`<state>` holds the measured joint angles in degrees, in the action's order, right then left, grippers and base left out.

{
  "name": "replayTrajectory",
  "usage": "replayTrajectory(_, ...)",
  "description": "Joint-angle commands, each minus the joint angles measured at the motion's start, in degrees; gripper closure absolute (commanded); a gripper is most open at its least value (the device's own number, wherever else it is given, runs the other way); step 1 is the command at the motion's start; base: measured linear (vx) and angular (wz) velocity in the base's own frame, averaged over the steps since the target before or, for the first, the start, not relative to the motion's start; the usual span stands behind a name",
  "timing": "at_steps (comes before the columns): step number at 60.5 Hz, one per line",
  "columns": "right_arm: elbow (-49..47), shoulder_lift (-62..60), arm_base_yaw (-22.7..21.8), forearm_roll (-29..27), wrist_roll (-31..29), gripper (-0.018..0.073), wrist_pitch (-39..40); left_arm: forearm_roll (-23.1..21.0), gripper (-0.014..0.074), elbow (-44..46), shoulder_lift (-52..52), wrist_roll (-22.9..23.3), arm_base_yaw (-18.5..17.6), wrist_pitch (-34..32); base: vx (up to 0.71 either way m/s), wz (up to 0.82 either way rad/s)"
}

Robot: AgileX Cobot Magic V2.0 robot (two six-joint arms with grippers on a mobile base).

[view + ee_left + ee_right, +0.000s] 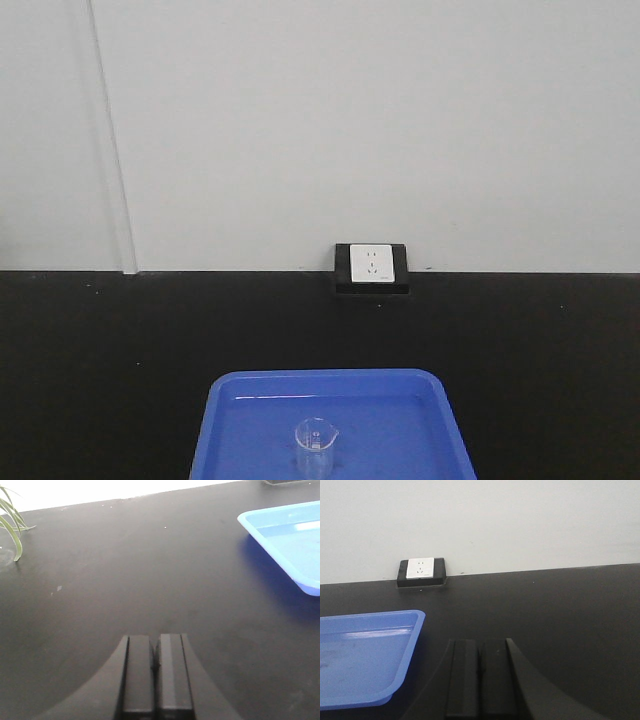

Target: Move beaker to silver tray on left bench

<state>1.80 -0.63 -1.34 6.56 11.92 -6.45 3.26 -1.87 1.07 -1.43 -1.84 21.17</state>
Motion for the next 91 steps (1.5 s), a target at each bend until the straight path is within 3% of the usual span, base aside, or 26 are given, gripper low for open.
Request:
replayTrajectory(1, 0.3, -0.6, -0.4, 0.5, -0.2, 0.0570, 4.5, -0.2, 0.0595, -1.1, 0.4, 0.1, -0.5, -4.3, 0.00, 0.00)
replayTrajectory(42, 0.3, -0.7, -0.4, 0.5, -0.2, 0.0570, 4.8, -0.2, 0.0595, -1.1, 0.4, 0.1, -0.5, -4.3, 0.00, 0.00)
replayTrajectory(54, -1.1, -0.6, -0.4, -1.6, 1.0, 0.0570, 18.8, -0.2, 0.0595, -1.1, 0.4, 0.1, -0.5, -4.3, 0.00, 0.00)
replayTrajectory(58, -4.8, -0.2, -0.4, -1.5, 1.0, 0.0570, 19.0, -0.2, 0.0595, -1.1, 0.4, 0.1, -0.5, -4.3, 0.00, 0.00)
replayTrajectory(67, -15.9, 8.4, -0.4, -0.7, -2.0, 0.0570, 16.4, -0.2, 0.0595, -1.1, 0.4, 0.1, -0.5, -4.3, 0.00, 0.00)
replayTrajectory(80, -30.7, 30.4, -0.4, -0.8, -2.9, 0.0570, 16.8, -0.2, 0.0595, -1.1, 0.4, 0.1, -0.5, -4.3, 0.00, 0.00)
replayTrajectory(91, -36.1, 43.9, -0.4, -0.9, -2.8, 0.0570, 17.1, -0.2, 0.0595, -1.1, 0.4, 0.1, -0.5, -4.3, 0.00, 0.00)
